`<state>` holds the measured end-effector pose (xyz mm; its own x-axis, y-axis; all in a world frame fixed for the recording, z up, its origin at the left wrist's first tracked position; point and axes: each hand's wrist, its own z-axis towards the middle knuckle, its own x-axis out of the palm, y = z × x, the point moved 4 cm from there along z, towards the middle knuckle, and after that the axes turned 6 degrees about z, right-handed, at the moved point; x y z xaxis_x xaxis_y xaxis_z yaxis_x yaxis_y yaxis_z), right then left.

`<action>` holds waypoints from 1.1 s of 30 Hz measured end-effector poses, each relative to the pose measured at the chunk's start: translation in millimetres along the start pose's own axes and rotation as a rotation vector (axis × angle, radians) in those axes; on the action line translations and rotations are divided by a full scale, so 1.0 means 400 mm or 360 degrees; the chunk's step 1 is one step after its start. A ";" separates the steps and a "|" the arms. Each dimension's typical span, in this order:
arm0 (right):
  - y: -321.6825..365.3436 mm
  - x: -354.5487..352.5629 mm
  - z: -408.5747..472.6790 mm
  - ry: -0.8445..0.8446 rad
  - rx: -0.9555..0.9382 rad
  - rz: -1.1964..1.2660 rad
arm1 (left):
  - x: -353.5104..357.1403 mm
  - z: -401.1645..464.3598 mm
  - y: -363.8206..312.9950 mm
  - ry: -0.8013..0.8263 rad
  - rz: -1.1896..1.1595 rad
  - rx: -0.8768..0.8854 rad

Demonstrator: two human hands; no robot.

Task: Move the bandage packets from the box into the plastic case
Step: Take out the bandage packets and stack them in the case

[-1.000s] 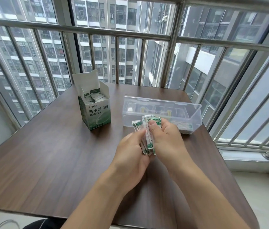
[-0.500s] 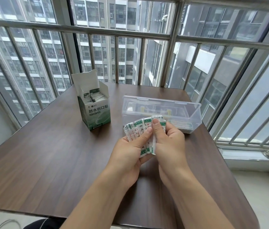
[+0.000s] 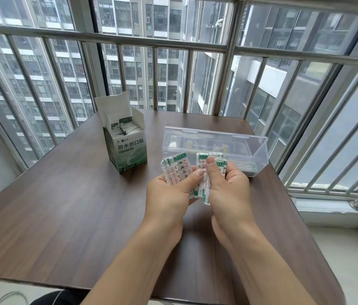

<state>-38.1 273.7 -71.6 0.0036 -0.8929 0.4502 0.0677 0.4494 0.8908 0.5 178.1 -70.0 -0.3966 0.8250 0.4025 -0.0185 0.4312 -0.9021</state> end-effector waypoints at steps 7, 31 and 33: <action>-0.006 -0.018 0.004 -0.0125 -0.0008 0.0078 | -0.002 0.002 -0.004 -0.0069 0.0011 0.0153; 0.006 -0.020 0.019 -0.0131 0.0054 0.0157 | 0.001 -0.010 -0.003 0.0341 -0.0047 -0.0227; 0.028 -0.014 0.016 0.0067 0.0140 0.0185 | -0.007 -0.006 -0.005 0.0376 0.0015 -0.0206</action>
<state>-44.0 283.8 -63.9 0.0483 -0.8341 0.5495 -0.0235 0.5491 0.8355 4.1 175.7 -68.9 -0.1709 0.8851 0.4329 0.1076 0.4535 -0.8847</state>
